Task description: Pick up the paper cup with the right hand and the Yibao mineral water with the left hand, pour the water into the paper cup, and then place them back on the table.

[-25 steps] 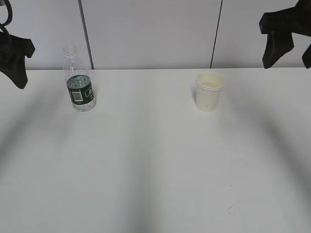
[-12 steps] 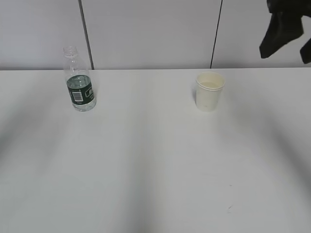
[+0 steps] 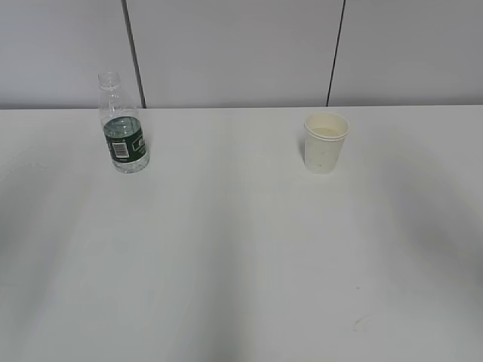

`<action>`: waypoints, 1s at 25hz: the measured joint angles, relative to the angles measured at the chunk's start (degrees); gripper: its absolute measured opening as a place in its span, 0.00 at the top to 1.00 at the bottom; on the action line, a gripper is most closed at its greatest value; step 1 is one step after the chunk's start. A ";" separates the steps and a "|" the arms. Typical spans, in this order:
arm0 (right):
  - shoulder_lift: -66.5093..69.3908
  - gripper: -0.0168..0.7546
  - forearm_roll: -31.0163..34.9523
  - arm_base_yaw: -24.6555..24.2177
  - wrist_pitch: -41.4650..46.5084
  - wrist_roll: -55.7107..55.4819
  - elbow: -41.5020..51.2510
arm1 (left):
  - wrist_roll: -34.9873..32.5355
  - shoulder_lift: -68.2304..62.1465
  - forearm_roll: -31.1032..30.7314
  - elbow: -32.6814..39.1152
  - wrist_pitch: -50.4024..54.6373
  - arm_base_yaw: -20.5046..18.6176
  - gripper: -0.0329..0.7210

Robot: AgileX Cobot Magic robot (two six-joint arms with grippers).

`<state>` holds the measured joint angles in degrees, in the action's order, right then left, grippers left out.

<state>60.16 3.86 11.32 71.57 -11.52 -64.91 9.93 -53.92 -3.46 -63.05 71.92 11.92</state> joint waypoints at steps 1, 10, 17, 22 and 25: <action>-1.92 0.22 0.00 0.00 0.10 0.00 1.50 | 0.00 1.99 0.00 0.30 0.06 0.00 0.29; -25.39 0.22 0.00 0.00 0.54 0.00 10.46 | 0.00 22.02 0.00 7.62 0.69 0.00 0.29; -43.66 0.22 -0.39 0.00 1.01 1.98 16.03 | -0.04 39.22 -0.46 17.00 1.03 0.00 0.29; -52.77 0.22 -1.83 0.00 1.37 3.25 21.41 | -0.06 50.79 -0.46 22.01 1.47 0.00 0.29; -57.02 0.22 -3.86 0.00 1.57 3.25 24.50 | -0.11 54.81 -0.46 23.67 2.04 0.00 0.29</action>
<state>3.14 0.00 11.32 73.14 -8.27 -40.40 9.82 0.89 -3.92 -39.38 73.97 11.92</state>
